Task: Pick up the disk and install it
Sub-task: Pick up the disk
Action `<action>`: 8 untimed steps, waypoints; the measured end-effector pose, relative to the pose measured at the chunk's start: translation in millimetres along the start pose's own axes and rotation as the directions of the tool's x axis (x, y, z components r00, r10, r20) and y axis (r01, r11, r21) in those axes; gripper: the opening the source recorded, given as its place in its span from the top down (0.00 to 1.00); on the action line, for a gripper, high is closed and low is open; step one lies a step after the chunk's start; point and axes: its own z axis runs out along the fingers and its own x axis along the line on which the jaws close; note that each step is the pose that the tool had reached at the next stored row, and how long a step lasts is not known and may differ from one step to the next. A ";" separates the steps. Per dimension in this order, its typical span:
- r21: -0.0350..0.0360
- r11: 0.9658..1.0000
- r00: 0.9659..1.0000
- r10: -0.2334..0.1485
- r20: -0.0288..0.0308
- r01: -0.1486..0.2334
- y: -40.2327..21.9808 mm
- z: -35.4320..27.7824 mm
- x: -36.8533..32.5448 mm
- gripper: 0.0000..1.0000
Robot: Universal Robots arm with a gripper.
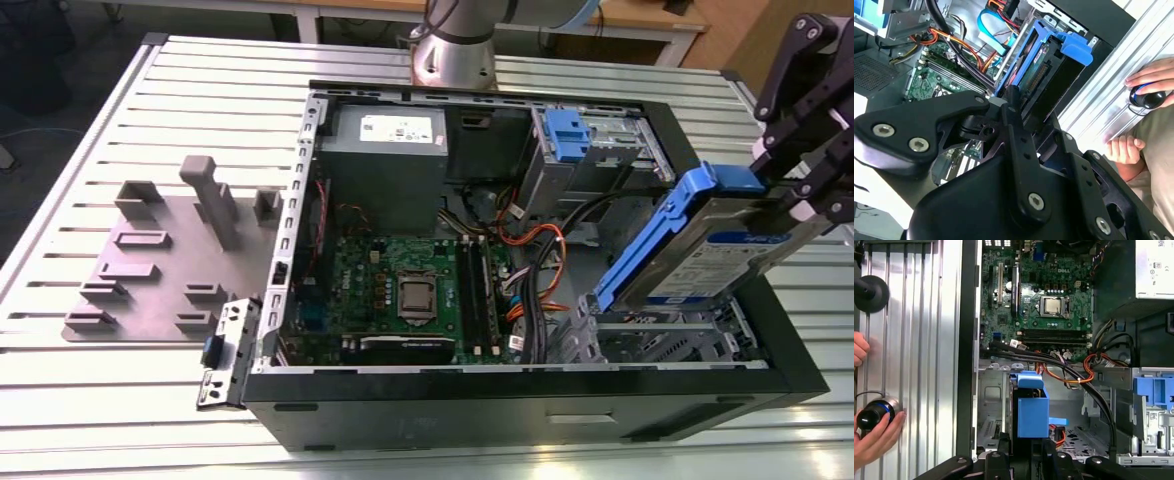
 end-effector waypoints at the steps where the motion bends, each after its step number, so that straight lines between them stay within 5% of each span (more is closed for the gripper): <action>1: 0.000 1.000 1.000 0.000 0.000 0.000 0.0 0.6 0.0 0.65; 8: 0.000 1.000 1.000 0.014 0.000 -0.014 0.1 4.6 0.1 0.65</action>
